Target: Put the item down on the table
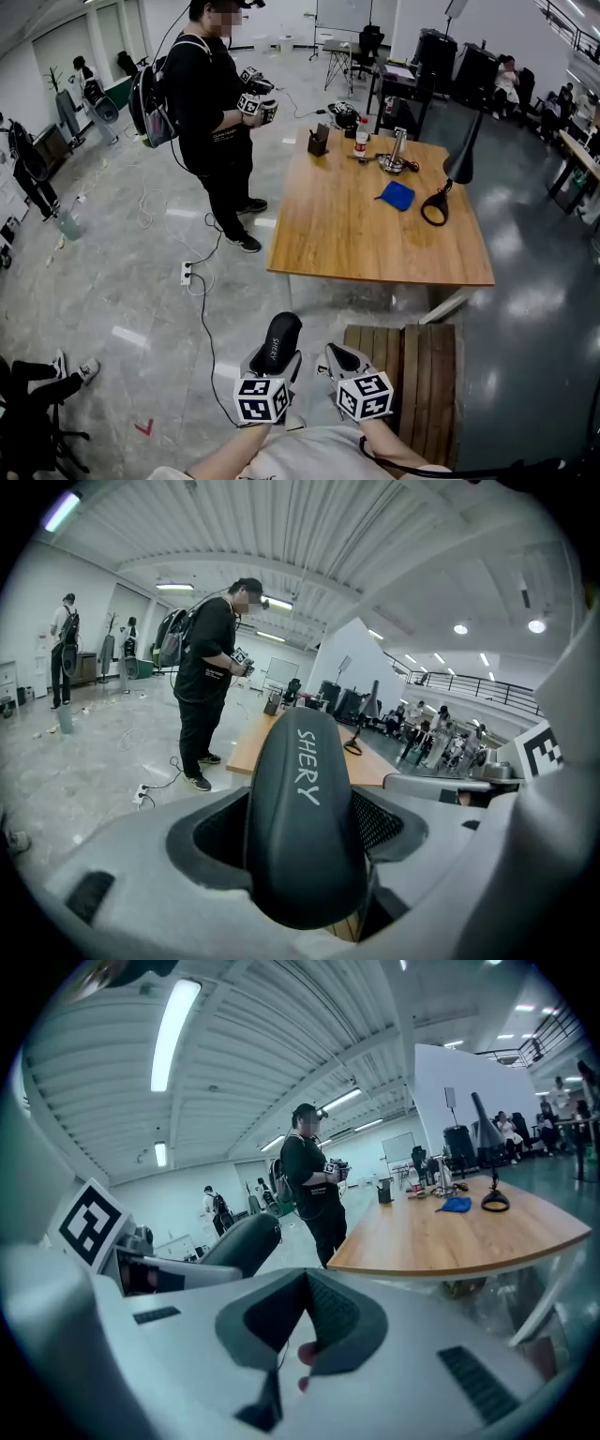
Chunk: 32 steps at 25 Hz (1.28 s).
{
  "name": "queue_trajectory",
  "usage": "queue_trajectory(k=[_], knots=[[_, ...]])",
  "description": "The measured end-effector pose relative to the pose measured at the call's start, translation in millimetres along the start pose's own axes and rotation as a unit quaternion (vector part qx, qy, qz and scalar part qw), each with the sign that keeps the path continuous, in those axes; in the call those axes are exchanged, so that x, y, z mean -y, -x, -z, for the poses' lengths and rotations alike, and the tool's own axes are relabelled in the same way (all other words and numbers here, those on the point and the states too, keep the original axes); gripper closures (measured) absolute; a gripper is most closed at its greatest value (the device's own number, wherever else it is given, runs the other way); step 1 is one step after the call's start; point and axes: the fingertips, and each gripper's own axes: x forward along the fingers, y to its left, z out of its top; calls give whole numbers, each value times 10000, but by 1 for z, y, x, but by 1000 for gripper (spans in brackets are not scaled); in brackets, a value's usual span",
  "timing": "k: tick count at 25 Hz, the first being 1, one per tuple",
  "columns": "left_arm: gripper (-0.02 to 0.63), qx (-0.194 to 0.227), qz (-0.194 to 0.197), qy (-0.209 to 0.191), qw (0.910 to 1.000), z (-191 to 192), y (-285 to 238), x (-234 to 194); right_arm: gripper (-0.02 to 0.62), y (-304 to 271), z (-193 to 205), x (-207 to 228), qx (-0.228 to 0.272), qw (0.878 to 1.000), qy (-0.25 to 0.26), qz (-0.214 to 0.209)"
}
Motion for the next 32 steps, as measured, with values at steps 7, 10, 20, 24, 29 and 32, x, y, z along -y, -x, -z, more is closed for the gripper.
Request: queue_trajectory(k=[7, 10, 20, 24, 29, 32], knots=[[264, -19, -131, -84, 9999, -50, -108, -16, 597, -89, -45, 85, -249, 9994, 164, 162], [264, 1, -204, -71, 9998, -84, -155, -21, 597, -126, -80, 116, -323, 9990, 282, 144], [264, 36, -334, 30, 9994, -145, -239, -21, 597, -191, -139, 188, -441, 9987, 206, 146], [264, -17, -313, -11, 9995, -157, -257, -28, 596, -208, -148, 199, -428, 9988, 163, 191], [264, -160, -228, -137, 9995, -167, -276, -40, 597, -226, -155, 205, -445, 9984, 103, 332], [264, -221, -185, -147, 9995, -172, -284, -46, 597, -235, -159, 208, -451, 9982, 89, 389]])
